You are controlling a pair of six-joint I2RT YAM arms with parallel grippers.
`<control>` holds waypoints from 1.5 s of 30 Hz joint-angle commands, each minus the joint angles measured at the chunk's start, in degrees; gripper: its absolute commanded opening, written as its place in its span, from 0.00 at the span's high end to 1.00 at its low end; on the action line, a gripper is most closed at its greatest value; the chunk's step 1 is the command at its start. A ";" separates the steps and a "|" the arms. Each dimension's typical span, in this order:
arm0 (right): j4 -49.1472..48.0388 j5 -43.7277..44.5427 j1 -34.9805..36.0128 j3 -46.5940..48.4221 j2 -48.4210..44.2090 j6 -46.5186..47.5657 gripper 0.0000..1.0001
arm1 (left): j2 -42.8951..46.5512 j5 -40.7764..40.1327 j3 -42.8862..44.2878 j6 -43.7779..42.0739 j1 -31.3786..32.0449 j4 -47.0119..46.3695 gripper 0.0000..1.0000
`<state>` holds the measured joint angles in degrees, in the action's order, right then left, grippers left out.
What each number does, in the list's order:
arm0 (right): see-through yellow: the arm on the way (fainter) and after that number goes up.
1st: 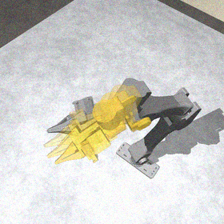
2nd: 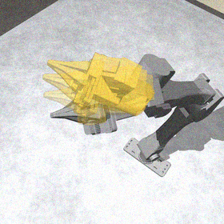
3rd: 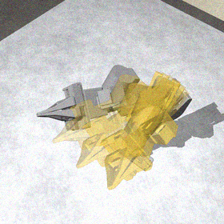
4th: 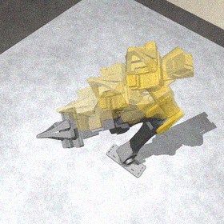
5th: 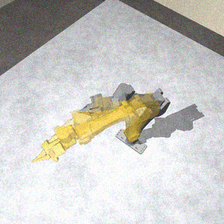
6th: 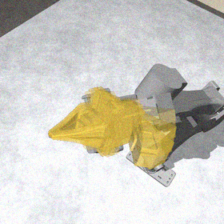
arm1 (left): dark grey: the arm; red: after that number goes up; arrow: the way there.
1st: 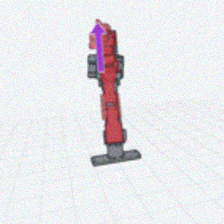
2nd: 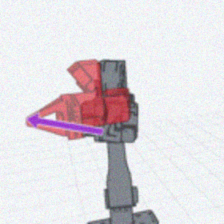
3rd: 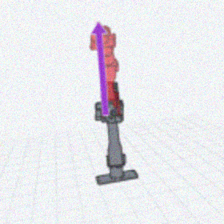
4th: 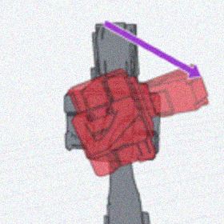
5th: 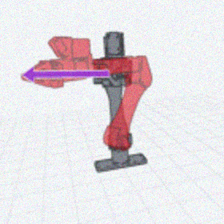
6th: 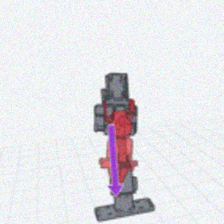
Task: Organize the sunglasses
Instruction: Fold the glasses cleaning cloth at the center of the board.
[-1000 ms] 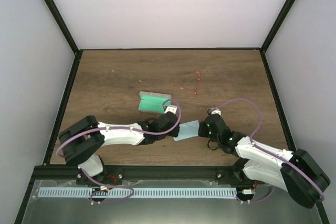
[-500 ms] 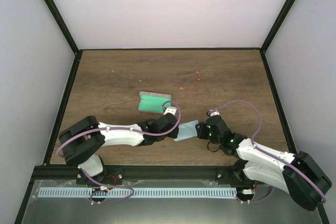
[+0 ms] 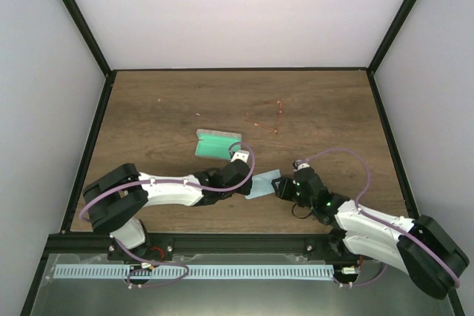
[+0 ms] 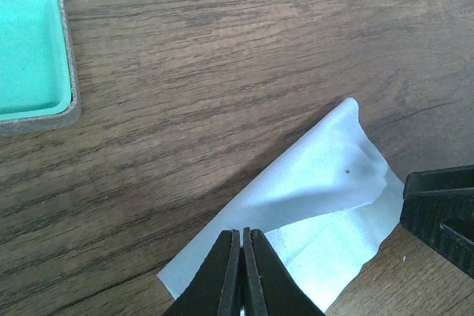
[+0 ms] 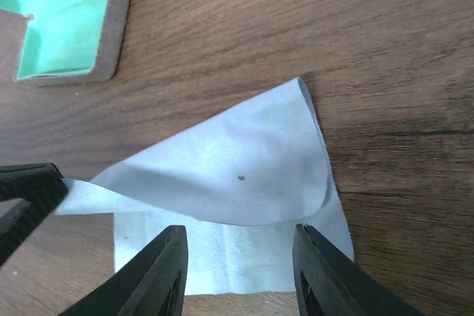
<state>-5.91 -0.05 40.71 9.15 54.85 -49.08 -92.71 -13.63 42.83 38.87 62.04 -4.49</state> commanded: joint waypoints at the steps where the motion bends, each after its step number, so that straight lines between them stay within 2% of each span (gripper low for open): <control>1: -3.23 -1.33 -0.21 0.22 0.28 -1.99 0.60 | 0.27 -0.35 -0.60 0.41 0.33 -1.22 0.96; 14: -9.80 -6.34 -2.48 -1.57 4.41 -2.20 0.60 | 0.26 -0.43 -0.48 0.33 0.33 -1.22 0.96; 18: -10.48 -6.60 -2.84 -2.10 4.56 -2.38 0.58 | 0.13 -0.26 -0.44 0.32 0.36 -1.31 0.96; 37: -12.49 -7.80 -6.31 -1.07 8.16 -0.20 0.60 | 1.21 0.09 -1.08 0.33 0.33 -1.40 0.96; 45: -13.37 -7.95 -6.60 -0.43 9.75 0.17 0.69 | 1.03 0.26 -1.08 0.33 0.30 -1.51 0.96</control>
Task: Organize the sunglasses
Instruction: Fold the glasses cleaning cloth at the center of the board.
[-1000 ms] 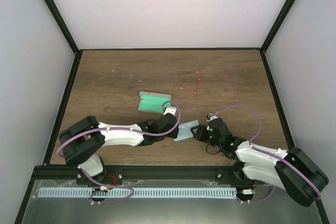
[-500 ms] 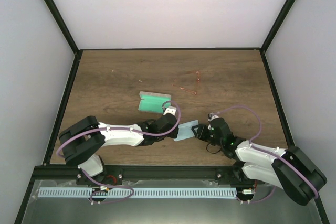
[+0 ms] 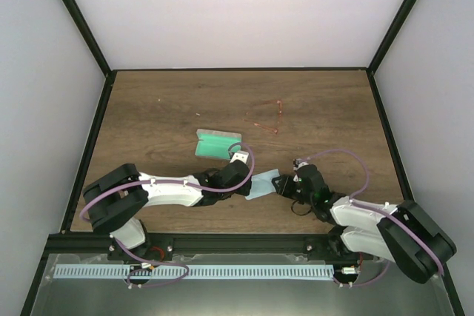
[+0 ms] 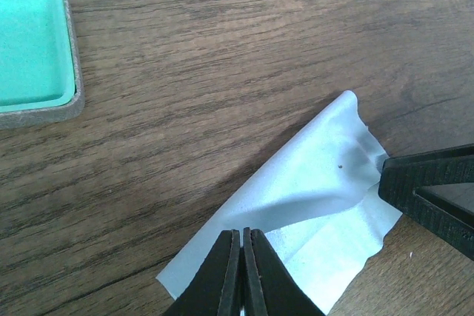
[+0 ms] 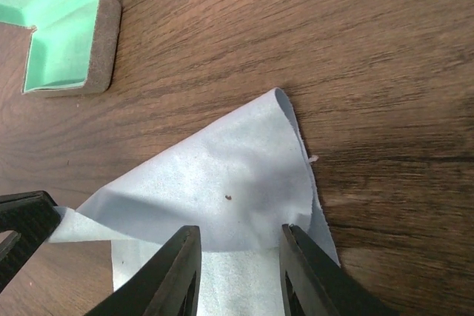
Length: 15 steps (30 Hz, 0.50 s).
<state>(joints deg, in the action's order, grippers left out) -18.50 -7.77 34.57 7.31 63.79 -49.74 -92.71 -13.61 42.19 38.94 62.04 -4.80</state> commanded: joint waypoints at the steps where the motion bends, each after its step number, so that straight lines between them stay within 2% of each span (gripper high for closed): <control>1: -0.67 -0.23 -0.44 1.62 1.21 0.95 0.71 | 1.10 0.34 -0.45 0.26 0.34 -1.26 0.96; 15: 1.39 2.43 -0.46 3.57 2.83 2.04 0.98 | 1.65 0.18 -0.93 0.26 0.32 -1.35 0.96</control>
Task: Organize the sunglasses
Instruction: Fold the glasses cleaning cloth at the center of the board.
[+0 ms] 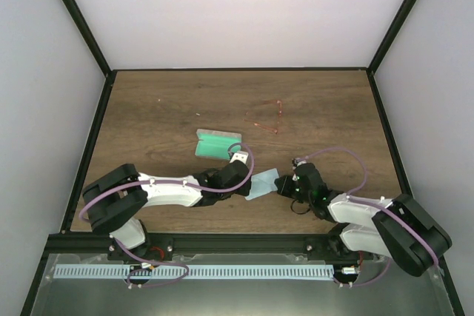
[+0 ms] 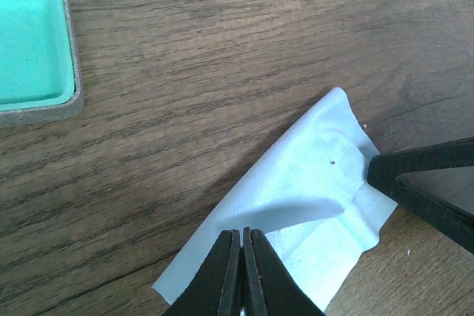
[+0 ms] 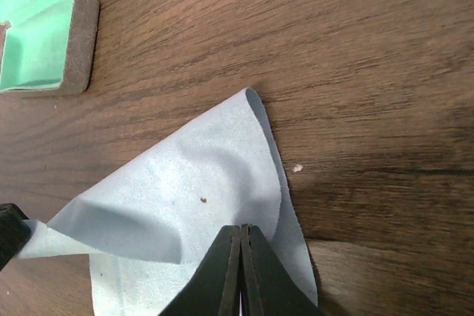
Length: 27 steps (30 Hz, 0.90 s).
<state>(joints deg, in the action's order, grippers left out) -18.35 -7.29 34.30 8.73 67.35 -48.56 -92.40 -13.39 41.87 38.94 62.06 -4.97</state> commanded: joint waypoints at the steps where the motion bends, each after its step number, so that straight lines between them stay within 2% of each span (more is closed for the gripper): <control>1: 1.43 2.05 -0.16 2.24 -1.10 0.98 0.99 | 1.35 -0.06 -0.63 0.26 0.38 -1.18 0.96; 15: 7.65 4.91 -0.15 2.36 -11.19 2.46 0.99 | 2.37 0.44 -0.91 0.30 0.50 -1.24 0.96; 27: 10.44 4.62 -0.20 1.38 -13.21 2.50 0.99 | 1.65 0.63 -1.01 0.75 2.05 -1.18 0.96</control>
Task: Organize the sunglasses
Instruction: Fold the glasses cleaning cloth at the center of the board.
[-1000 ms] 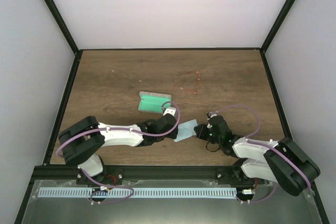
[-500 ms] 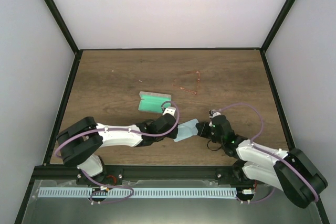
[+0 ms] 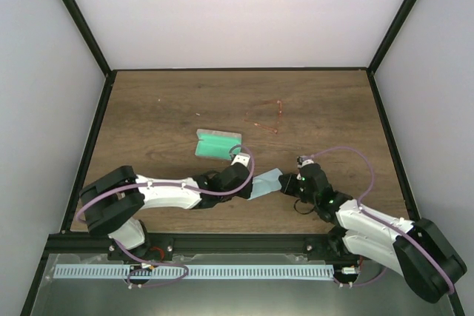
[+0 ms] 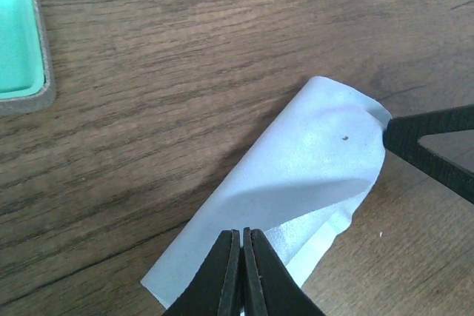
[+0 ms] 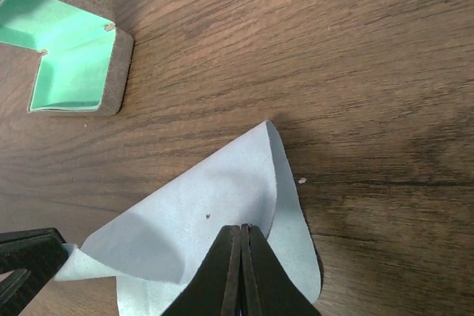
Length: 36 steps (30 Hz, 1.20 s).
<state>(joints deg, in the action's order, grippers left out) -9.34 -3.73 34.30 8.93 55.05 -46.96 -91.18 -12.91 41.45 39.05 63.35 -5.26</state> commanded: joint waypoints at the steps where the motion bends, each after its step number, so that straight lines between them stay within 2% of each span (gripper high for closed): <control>1: 1.43 0.88 -0.19 1.10 -0.86 0.94 0.99 | 0.32 0.20 -0.56 0.66 0.90 -0.90 0.96; 24: 1.63 -0.15 -0.18 -2.81 -4.51 0.87 0.99 | -1.01 0.07 -2.08 2.38 1.54 -2.08 0.96; 36: -0.90 -1.55 -0.19 -2.96 -0.69 1.26 0.99 | -1.33 0.24 -2.08 2.35 1.52 -2.20 0.96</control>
<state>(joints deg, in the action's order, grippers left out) -9.02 -4.97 34.30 6.17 54.04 -46.11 -91.77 -12.75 39.90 40.97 64.60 -6.76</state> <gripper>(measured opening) 0.008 0.044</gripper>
